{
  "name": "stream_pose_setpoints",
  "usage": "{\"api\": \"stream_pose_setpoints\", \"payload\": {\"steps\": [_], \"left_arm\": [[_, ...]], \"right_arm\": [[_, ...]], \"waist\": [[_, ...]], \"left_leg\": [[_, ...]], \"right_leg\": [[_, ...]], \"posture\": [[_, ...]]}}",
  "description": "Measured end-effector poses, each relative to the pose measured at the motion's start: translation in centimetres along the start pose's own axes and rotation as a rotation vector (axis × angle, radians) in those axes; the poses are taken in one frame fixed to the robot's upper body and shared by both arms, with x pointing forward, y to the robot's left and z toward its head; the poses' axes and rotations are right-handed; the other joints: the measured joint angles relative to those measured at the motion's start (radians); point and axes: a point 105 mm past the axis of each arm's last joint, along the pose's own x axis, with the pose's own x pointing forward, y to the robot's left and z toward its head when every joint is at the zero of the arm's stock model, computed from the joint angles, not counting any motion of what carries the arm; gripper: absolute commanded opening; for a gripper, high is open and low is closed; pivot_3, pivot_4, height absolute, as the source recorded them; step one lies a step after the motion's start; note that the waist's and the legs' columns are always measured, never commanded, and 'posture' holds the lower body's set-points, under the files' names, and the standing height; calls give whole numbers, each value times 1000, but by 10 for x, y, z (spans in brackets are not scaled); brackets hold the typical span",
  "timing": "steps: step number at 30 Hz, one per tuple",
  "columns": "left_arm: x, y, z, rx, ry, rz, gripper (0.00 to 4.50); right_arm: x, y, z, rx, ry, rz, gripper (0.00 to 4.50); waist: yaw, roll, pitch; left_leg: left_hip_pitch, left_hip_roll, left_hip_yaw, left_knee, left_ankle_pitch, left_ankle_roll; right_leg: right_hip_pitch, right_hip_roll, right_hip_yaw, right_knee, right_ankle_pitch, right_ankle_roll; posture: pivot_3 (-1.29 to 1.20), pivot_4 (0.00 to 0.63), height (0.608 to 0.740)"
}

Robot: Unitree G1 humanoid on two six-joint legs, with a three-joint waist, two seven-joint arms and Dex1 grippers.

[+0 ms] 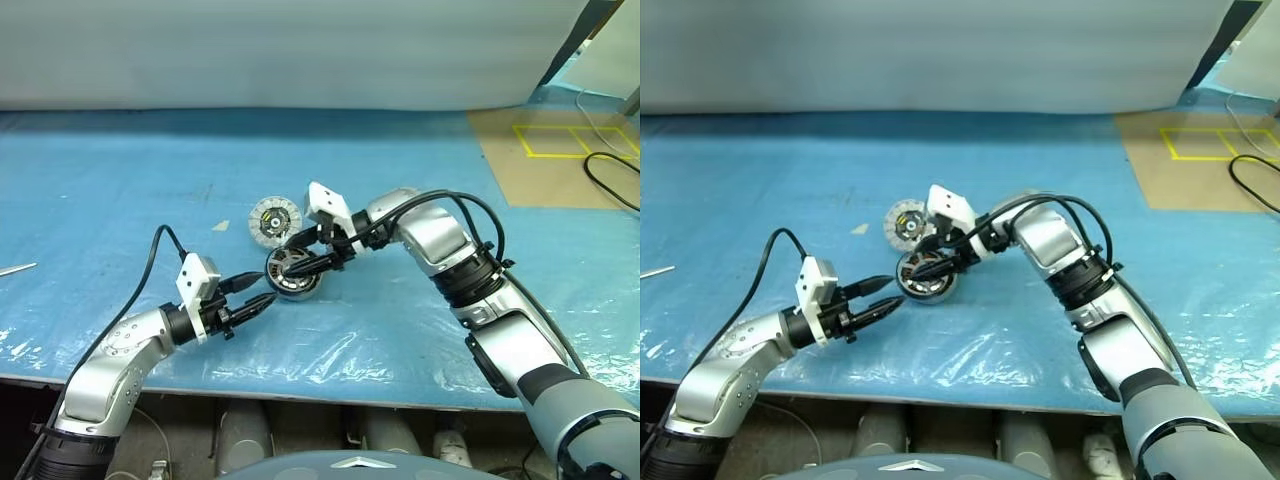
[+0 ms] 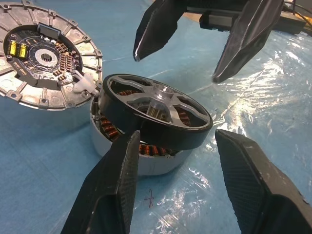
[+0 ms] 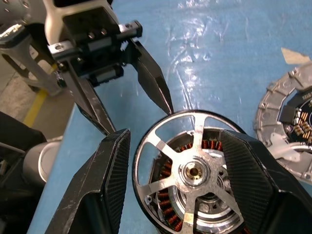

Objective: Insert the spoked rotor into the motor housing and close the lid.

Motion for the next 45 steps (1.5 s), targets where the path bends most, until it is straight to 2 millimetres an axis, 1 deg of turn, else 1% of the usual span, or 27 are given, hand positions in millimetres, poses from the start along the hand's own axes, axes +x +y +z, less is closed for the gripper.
{"api": "stream_pose_setpoints", "payload": {"steps": [9,13,20,23,31,34,36,37,45], "left_arm": [[-1,0,-2,-6,5,6,2590],[-1,0,-2,-5,4,7,2590],[-1,0,-2,-6,5,9,2590],[-1,0,-2,-7,5,10,2590],[-1,0,-2,-5,4,11,2590],[-1,0,-2,-4,4,12,2590],[-1,0,-3,-4,4,13,2590],[-1,0,-3,-4,4,14,2590],[-1,0,-2,0,0,15,2590]], "right_arm": [[0,-9,-6,5,21,-60,3073],[1,-8,-8,-2,34,-54,3073],[3,-4,-18,-2,77,-32,3073],[7,-3,-23,-7,92,-31,3073],[11,-3,-22,-23,93,-41,3073],[11,-4,-21,-25,91,-43,2453],[10,-4,-21,-28,88,-48,1812],[9,-5,-20,-32,89,-48,1597],[6,-4,-20,-44,90,-41,1568]], "waist": [[0,0,0],[0,0,0],[0,0,0],[0,0,0],[0,0,0],[-1,0,0],[-1,0,0],[-1,0,0],[-1,0,0]], "left_leg": [[0,0,0,0,0,0],[0,0,0,0,0,0],[0,0,0,0,0,0],[0,0,0,0,0,0],[0,0,0,0,0,0],[1,0,0,0,0,0],[1,0,0,0,0,0],[1,0,0,0,0,0],[2,0,0,0,0,0]], "right_leg": [[0,0,0,0,0,0],[0,0,0,0,0,0],[0,0,0,0,0,0],[0,0,0,0,0,0],[0,0,0,0,0,0],[0,0,0,0,0,0],[0,0,0,0,0,0],[0,0,0,0,0,0],[1,0,0,0,0,0]], "posture": [[0,150,740],[0,150,740],[0,150,740],[0,150,740],[0,150,740],[0,150,740],[0,150,740],[0,150,740],[0,150,740]]}}
